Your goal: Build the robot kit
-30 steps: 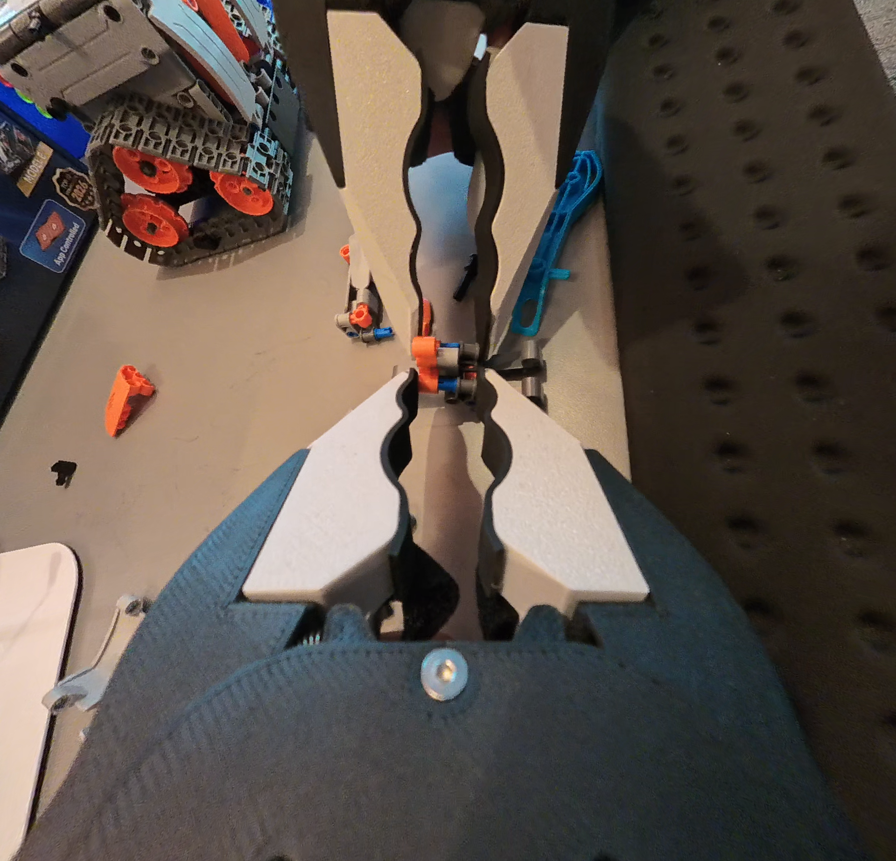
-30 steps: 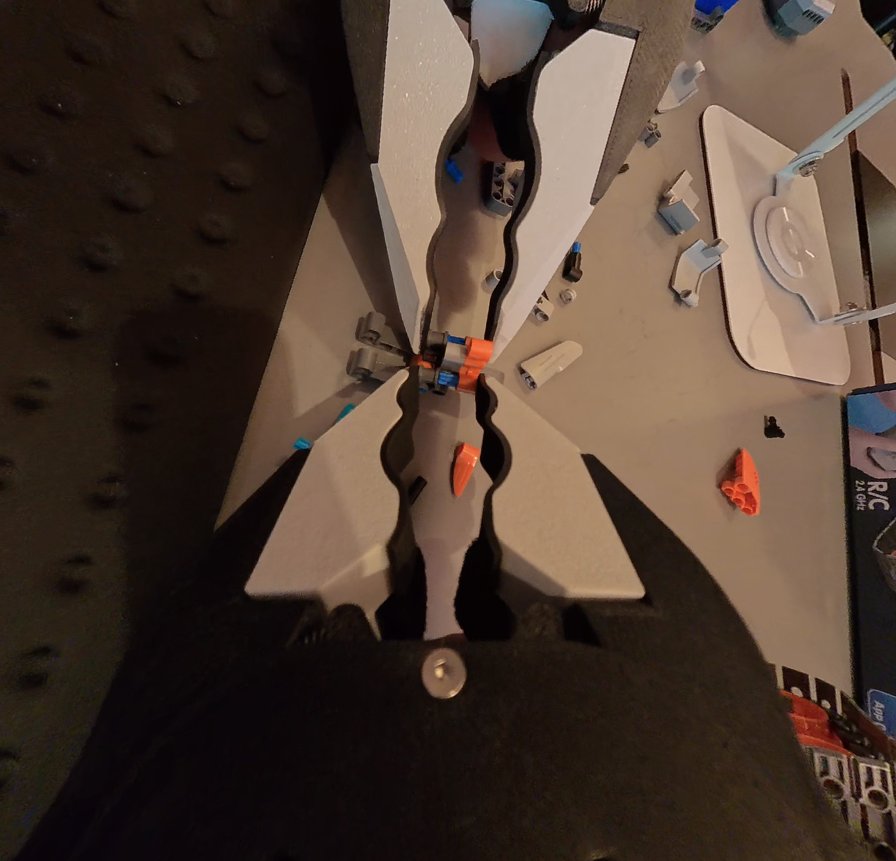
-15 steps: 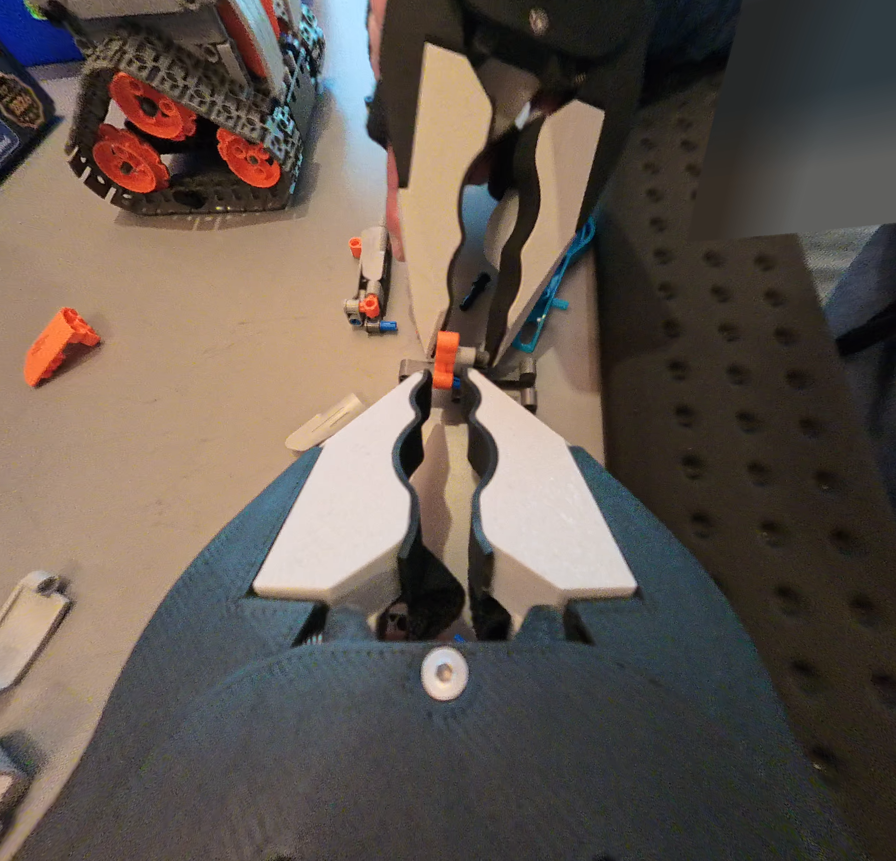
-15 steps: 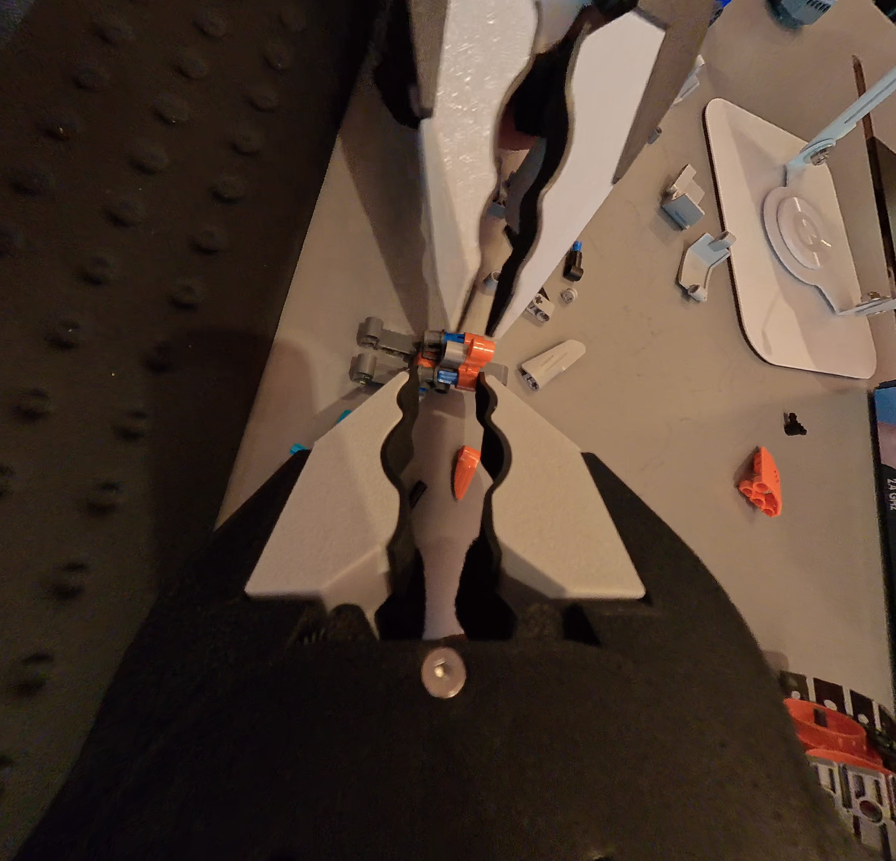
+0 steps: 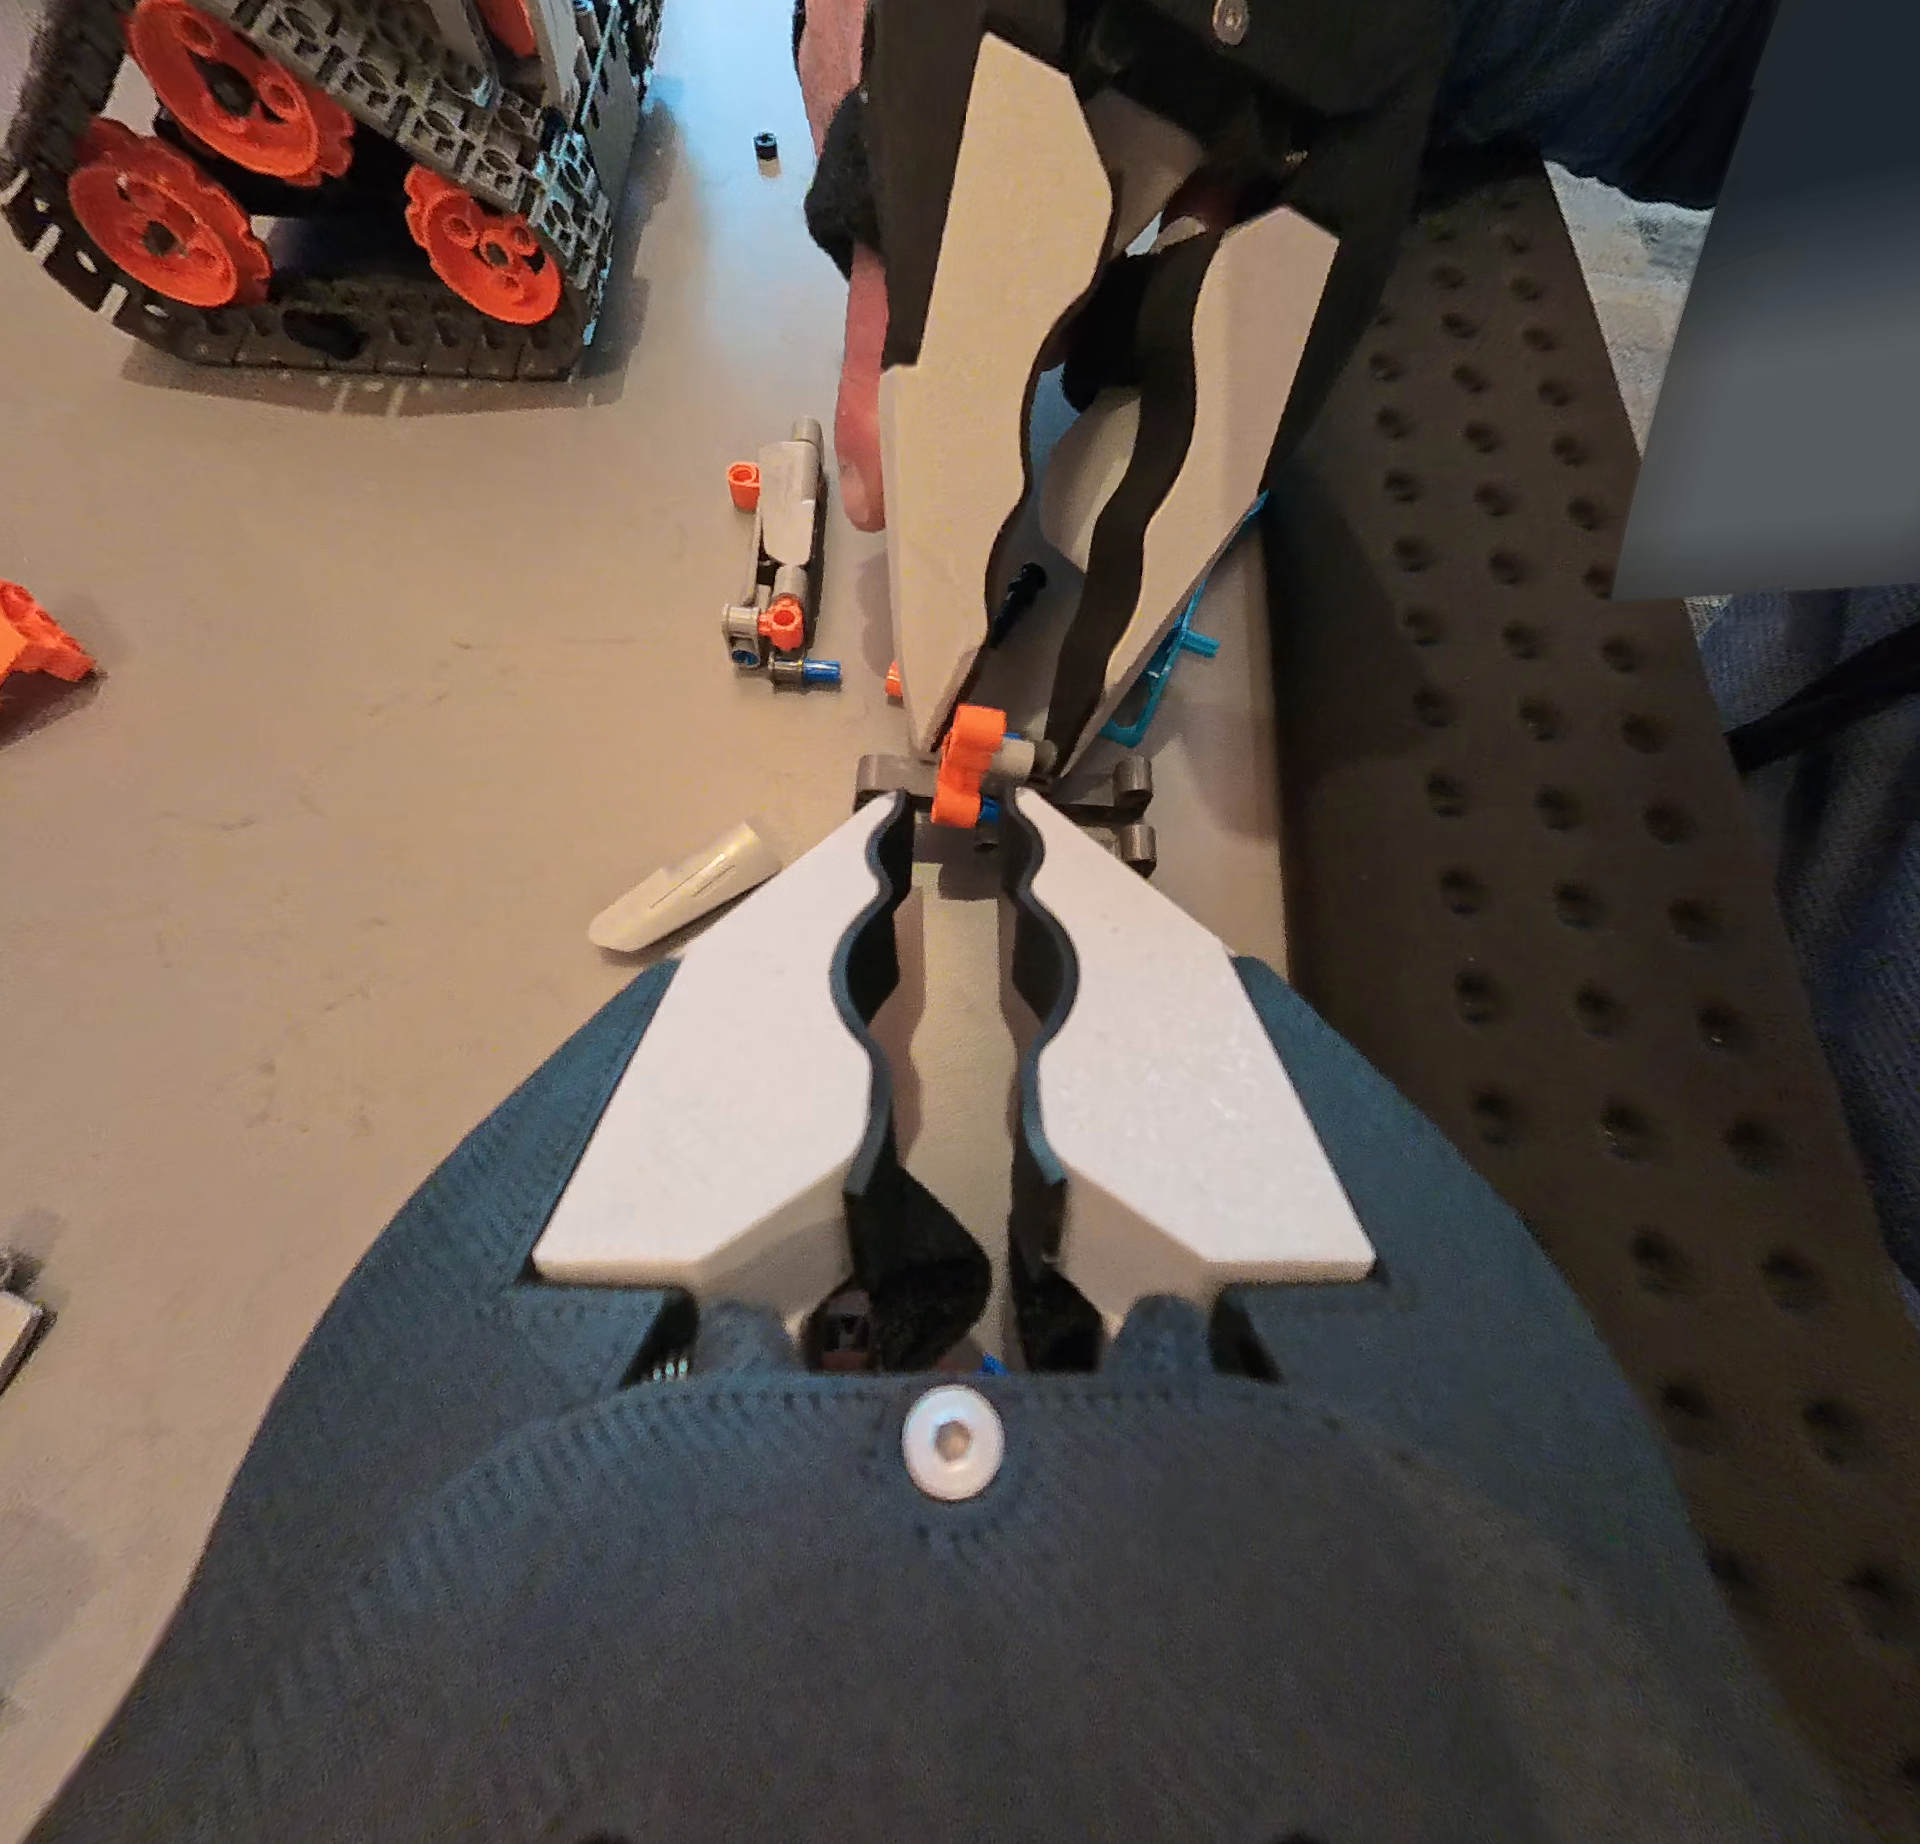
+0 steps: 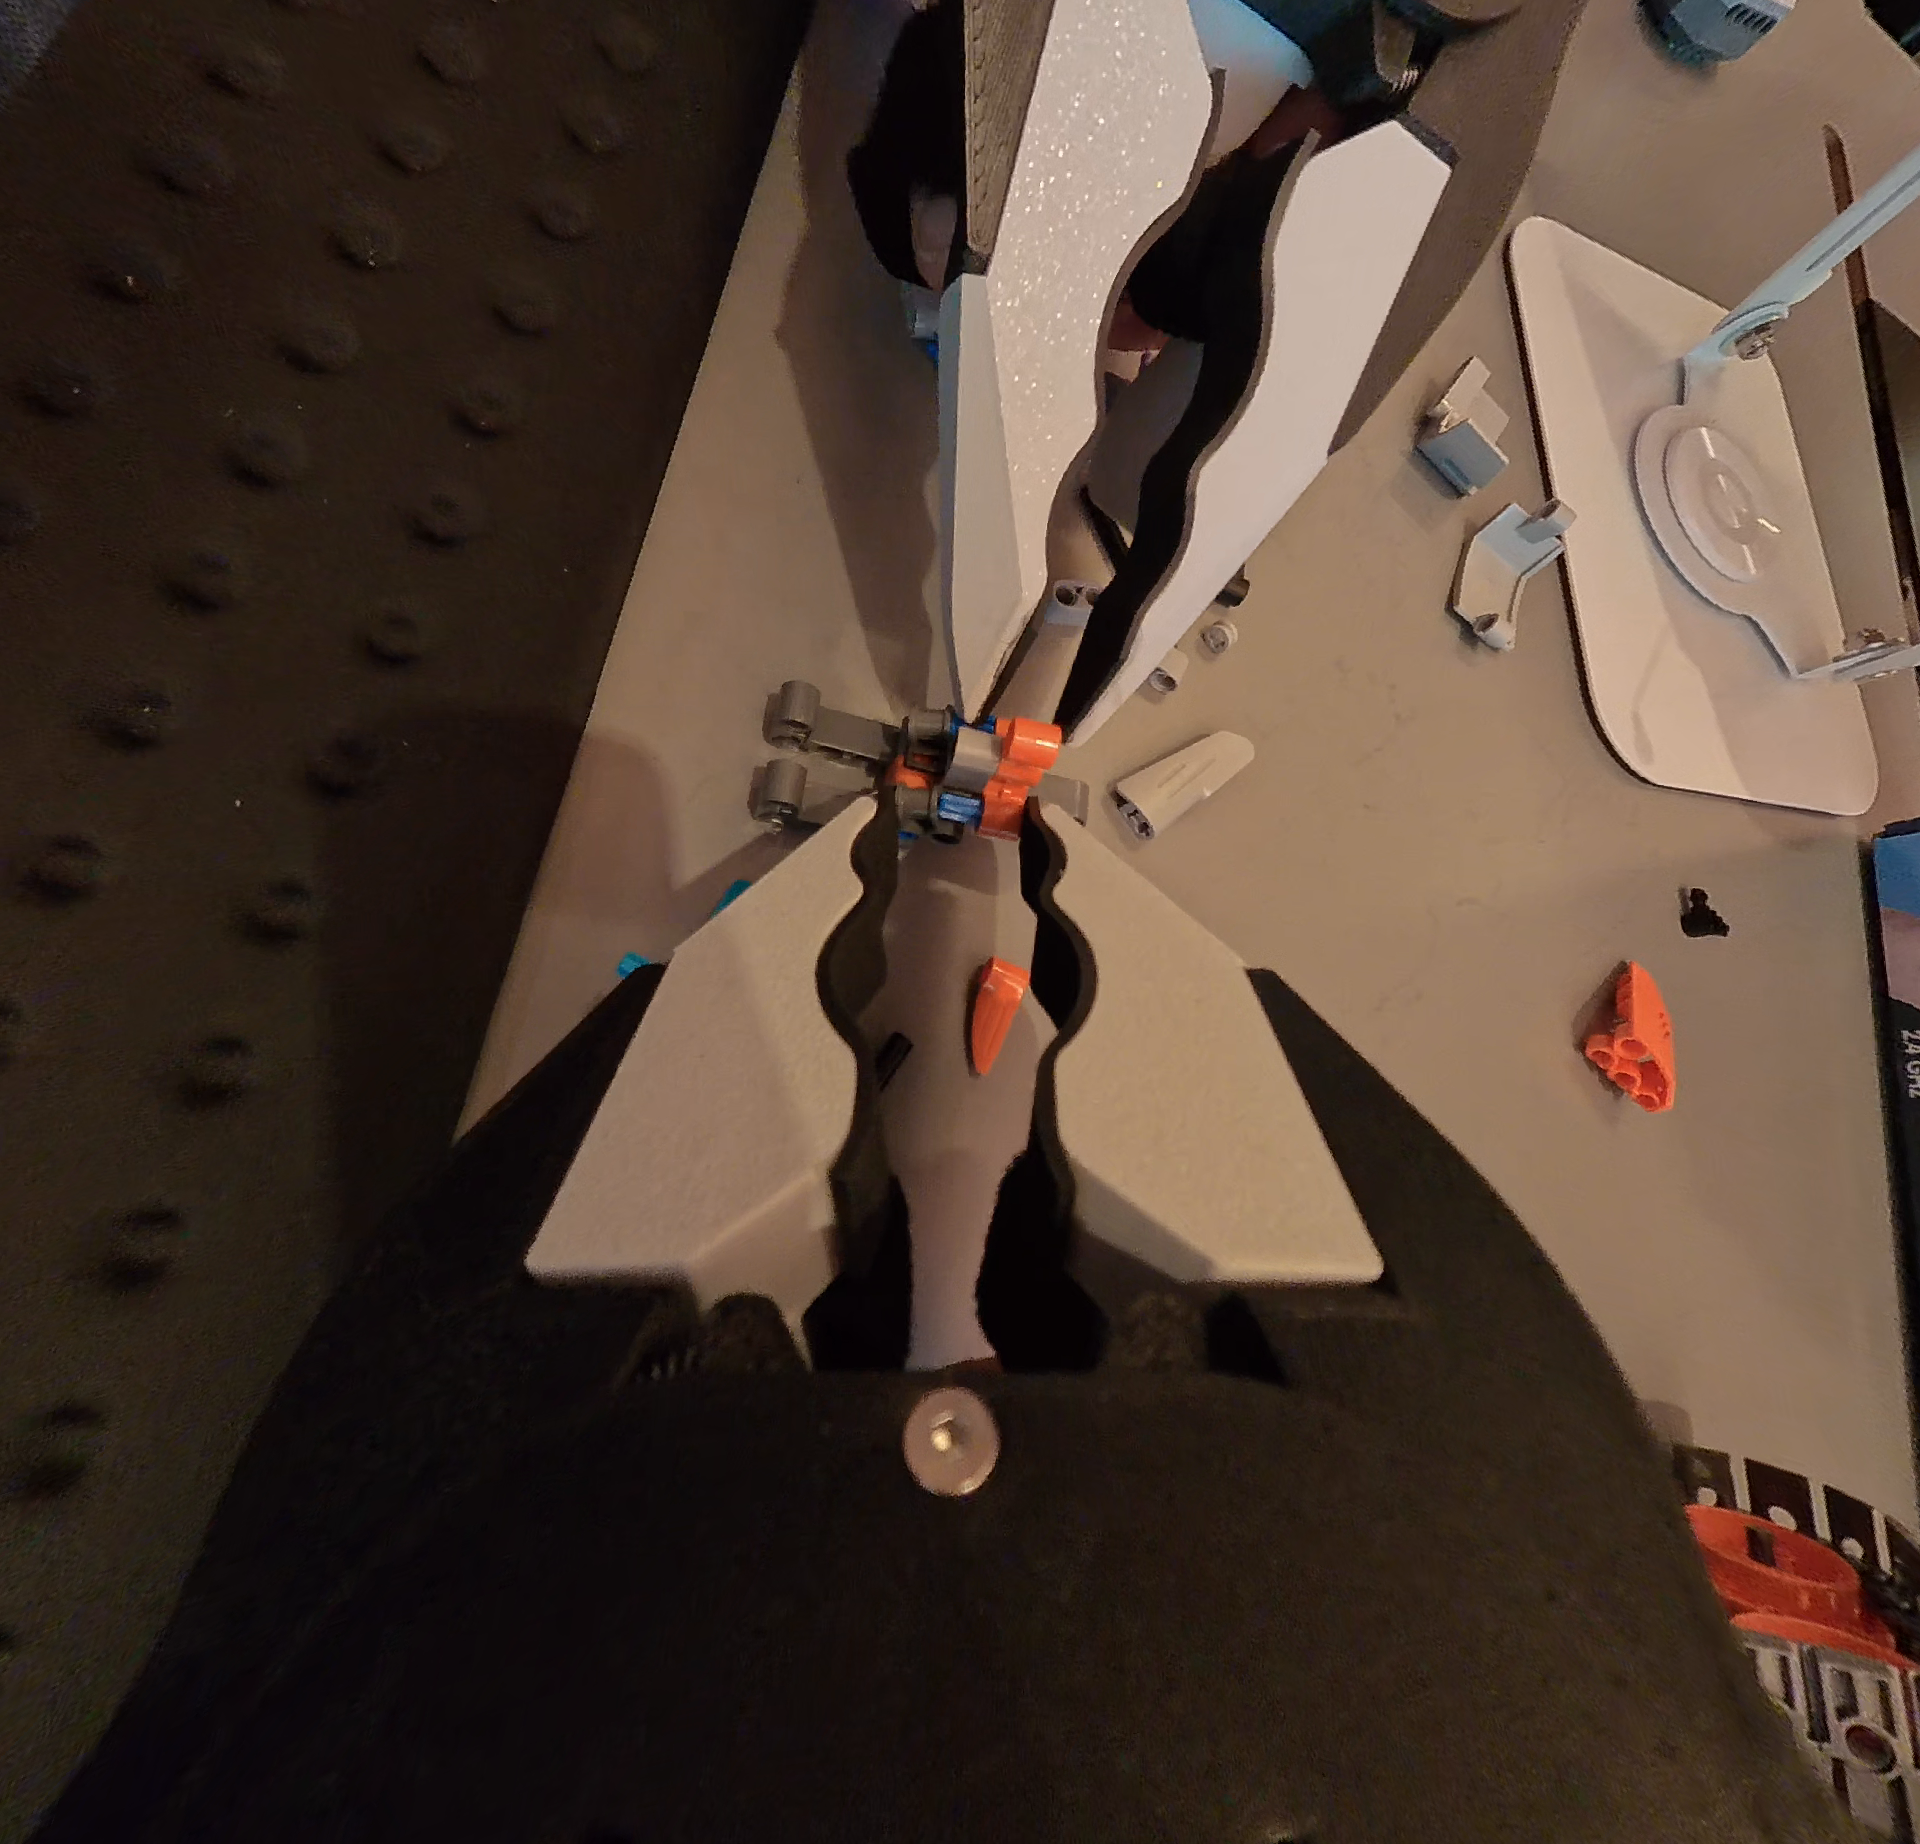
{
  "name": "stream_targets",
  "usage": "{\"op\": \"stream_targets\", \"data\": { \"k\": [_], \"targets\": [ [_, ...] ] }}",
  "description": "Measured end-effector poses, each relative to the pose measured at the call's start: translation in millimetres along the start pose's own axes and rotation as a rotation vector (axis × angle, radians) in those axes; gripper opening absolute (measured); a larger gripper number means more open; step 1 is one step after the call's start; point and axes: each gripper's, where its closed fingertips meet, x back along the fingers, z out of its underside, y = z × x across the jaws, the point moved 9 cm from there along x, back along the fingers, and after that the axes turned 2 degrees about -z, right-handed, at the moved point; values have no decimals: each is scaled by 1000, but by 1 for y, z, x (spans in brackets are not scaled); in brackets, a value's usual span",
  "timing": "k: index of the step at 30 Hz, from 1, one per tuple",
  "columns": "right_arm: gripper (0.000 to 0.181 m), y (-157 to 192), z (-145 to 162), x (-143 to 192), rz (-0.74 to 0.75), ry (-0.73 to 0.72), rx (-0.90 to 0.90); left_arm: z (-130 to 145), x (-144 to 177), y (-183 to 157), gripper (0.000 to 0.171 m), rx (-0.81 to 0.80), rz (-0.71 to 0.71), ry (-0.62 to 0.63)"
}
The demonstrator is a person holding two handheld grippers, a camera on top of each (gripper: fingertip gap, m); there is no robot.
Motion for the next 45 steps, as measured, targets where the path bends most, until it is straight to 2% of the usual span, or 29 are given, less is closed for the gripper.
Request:
{"op": "stream_targets", "data": {
  "k": [5,11,23,33,37,45],
  "targets": [
    [22,0,0,0,1,0,5,0,-3,2,12,9,51,-4],
    [22,0,-1,0,9,-1,14,1,-2,0,6,-50,6,-20],
    [23,4,-4,-1,56,41,69,1,-2,-16,6,-301,-172,-1],
    [22,2,-1,2,25,12,25,0,-5,-22,5,-405,-223,13],
    [22,0,0,4,-19,-13,-28,-1,-6,-23,5,-426,-226,14],
    [22,-15,8,5,-227,-69,-212,-1,-9,-23,5,-428,-209,18]
  ]
}}
